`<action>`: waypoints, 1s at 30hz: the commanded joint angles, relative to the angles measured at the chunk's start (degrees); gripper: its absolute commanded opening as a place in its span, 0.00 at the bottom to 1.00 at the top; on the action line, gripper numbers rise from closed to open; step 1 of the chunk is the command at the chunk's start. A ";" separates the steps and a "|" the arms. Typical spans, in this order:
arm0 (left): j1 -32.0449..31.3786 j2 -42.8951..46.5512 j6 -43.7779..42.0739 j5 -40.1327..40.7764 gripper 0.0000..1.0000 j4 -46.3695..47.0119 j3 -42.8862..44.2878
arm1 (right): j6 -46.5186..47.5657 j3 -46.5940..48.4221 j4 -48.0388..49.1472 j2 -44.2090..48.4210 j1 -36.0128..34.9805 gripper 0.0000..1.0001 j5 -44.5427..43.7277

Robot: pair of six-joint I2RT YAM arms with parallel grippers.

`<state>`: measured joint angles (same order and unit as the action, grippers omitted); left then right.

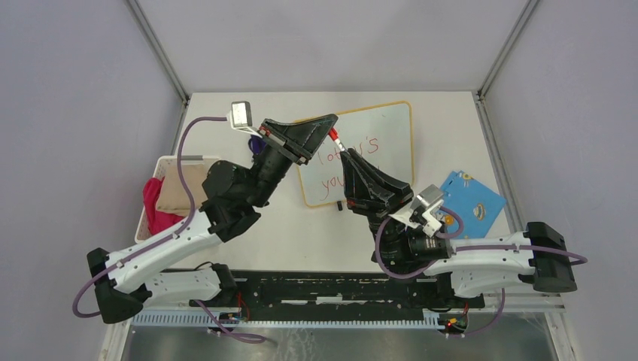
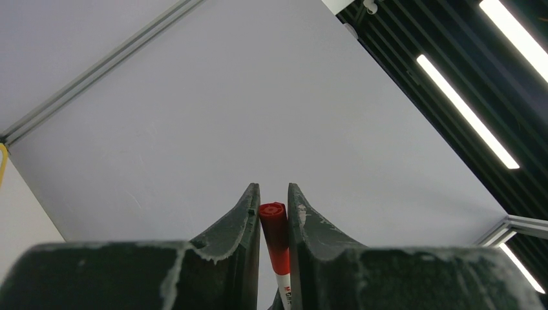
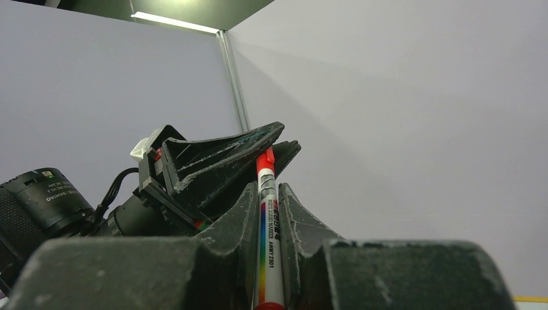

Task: Write a sentence on the whiteboard
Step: Close the whiteboard marker.

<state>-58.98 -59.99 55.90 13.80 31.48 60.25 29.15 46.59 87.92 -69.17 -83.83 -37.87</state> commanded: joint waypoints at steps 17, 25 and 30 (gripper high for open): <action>-10.02 1.61 -7.21 -12.46 0.24 -9.75 -2.12 | 0.78 3.01 -3.00 -0.26 3.87 0.00 -3.93; -9.94 3.71 -8.92 -8.98 0.62 -11.03 -1.84 | -1.87 1.06 -5.88 2.81 3.86 0.00 -1.29; -9.88 5.08 -11.08 -4.81 0.78 -12.55 -0.92 | -4.36 0.05 -9.12 5.01 3.89 0.00 1.45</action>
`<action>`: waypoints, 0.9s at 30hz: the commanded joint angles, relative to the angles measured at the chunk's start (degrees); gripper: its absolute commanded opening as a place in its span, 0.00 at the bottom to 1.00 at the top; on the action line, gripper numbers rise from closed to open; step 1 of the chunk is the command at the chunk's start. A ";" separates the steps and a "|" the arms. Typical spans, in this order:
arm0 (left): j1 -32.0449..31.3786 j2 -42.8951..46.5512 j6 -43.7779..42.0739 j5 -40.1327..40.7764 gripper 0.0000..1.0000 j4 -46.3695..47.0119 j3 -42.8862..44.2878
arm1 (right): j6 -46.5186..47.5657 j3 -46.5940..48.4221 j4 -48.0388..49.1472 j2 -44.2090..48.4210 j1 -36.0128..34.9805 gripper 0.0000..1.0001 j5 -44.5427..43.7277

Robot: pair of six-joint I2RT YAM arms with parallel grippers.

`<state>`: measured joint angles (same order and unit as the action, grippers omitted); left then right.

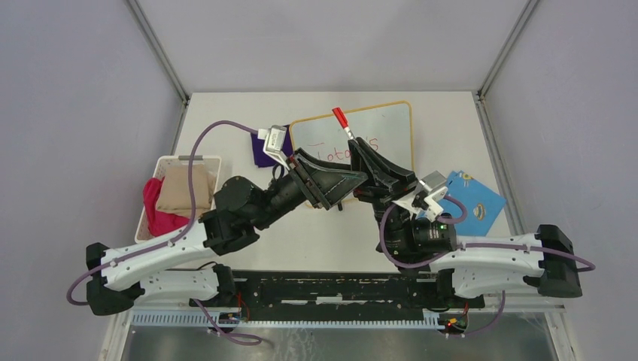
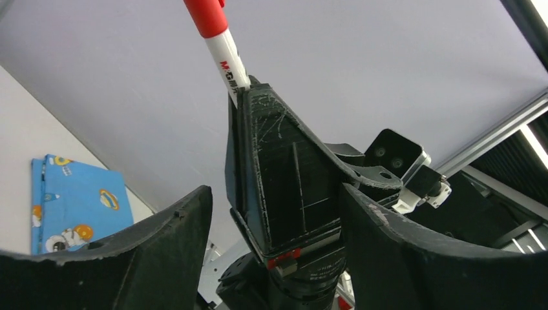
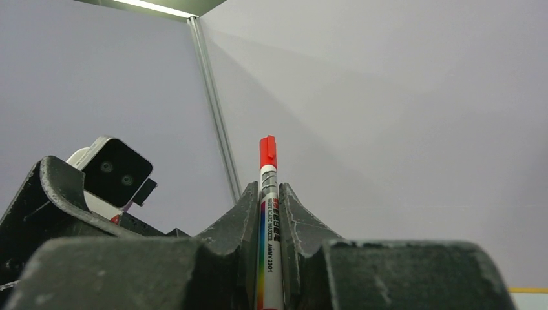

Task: Write a sentence on the whiteboard
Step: Close the whiteboard marker.

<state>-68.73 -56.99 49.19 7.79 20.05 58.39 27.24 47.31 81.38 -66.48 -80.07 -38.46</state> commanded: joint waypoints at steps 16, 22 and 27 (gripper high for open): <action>0.27 2.56 -4.81 1.11 0.90 1.91 2.57 | -10.63 -3.87 -10.13 7.83 0.14 0.00 10.50; 0.44 3.17 -4.55 0.41 0.93 3.94 1.31 | -12.85 -4.98 -10.46 9.08 0.15 0.00 11.35; 0.38 3.60 -4.76 -0.14 0.91 4.73 0.68 | -14.05 -5.45 -11.15 9.78 0.16 0.00 12.39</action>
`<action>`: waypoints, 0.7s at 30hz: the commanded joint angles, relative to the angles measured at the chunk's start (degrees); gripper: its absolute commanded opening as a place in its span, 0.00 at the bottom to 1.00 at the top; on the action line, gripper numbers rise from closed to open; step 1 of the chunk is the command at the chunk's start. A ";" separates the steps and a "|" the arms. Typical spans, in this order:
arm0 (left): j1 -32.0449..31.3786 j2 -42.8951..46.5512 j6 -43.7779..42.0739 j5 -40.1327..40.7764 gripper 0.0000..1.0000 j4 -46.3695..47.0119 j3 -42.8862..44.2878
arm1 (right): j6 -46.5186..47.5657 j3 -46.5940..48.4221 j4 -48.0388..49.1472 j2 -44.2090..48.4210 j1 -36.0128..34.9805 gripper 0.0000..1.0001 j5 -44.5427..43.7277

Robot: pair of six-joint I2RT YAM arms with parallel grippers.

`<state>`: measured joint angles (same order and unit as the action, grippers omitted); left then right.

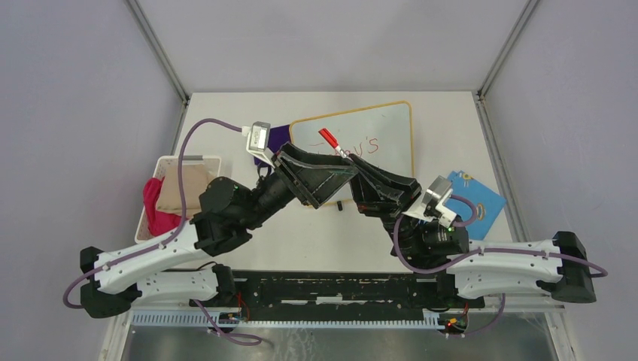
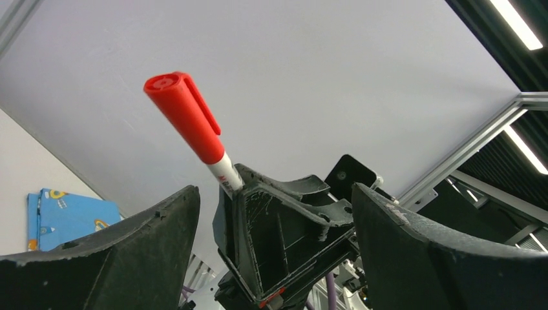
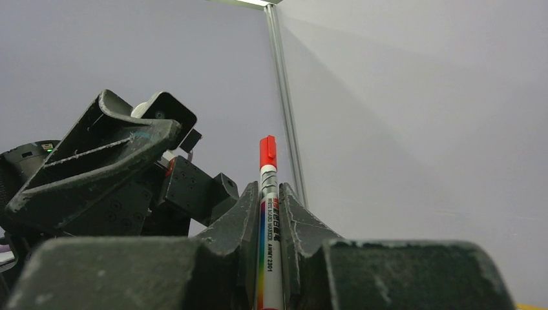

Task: Write a sentence on the whiteboard
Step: Close the whiteboard marker.

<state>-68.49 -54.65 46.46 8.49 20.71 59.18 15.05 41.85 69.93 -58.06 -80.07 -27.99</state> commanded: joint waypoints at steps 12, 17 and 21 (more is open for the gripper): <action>0.20 2.78 -4.45 7.15 0.79 -0.28 0.61 | -3.70 -0.19 -1.29 2.57 0.13 0.00 5.32; 0.33 1.64 -5.12 7.56 0.69 -1.11 1.96 | -4.24 -0.17 -3.27 2.64 0.13 0.00 7.13; 0.40 1.41 -5.24 7.61 0.51 -1.11 1.89 | -4.33 -0.69 -3.92 3.11 0.10 0.00 7.15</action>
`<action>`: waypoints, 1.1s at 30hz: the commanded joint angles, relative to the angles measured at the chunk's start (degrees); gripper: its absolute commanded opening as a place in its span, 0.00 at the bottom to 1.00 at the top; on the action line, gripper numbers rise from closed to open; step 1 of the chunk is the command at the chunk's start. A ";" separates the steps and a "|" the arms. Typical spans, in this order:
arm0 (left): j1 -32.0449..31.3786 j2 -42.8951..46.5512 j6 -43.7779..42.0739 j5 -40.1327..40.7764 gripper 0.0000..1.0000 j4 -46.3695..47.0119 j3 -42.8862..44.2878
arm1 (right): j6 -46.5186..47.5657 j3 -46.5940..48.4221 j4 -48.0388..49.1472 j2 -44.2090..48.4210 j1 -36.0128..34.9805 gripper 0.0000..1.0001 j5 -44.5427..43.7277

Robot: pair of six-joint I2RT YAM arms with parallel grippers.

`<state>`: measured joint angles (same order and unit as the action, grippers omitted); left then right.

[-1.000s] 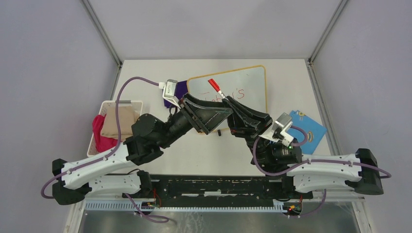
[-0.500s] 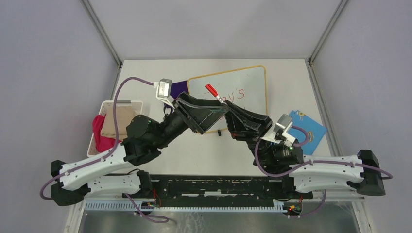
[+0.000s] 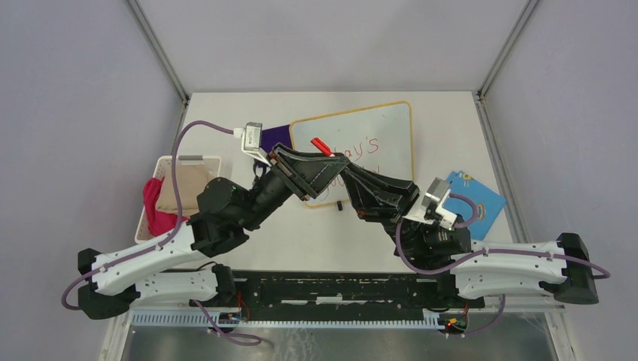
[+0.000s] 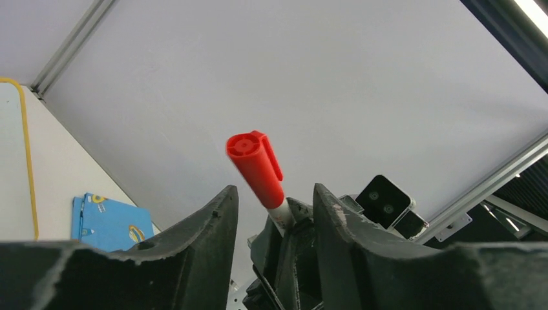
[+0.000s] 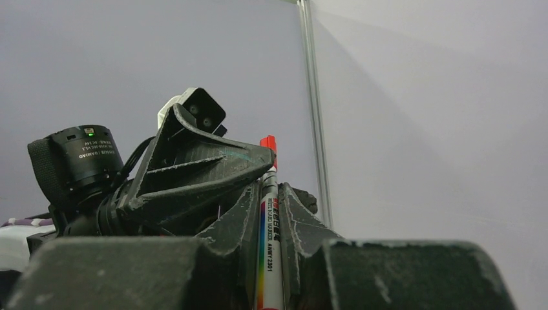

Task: Write a sentence on the whiteboard
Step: Close the whiteboard marker.

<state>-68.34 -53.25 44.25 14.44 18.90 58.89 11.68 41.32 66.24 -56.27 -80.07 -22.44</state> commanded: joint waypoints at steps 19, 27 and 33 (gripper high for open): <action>0.40 3.75 -6.99 12.59 0.02 -11.35 3.04 | 0.33 -1.21 -15.35 6.58 0.16 0.56 -0.29; 0.40 6.74 -3.04 30.89 0.02 -45.16 2.58 | 0.93 -4.90 -33.59 14.68 0.14 0.62 -13.30; 0.46 14.26 -2.39 27.10 0.02 -43.43 -4.31 | -1.72 -8.12 -38.76 17.27 0.10 0.61 -13.74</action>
<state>-67.96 -43.27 41.34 40.21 -23.09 56.64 11.75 33.06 33.54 -39.29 -79.83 -34.72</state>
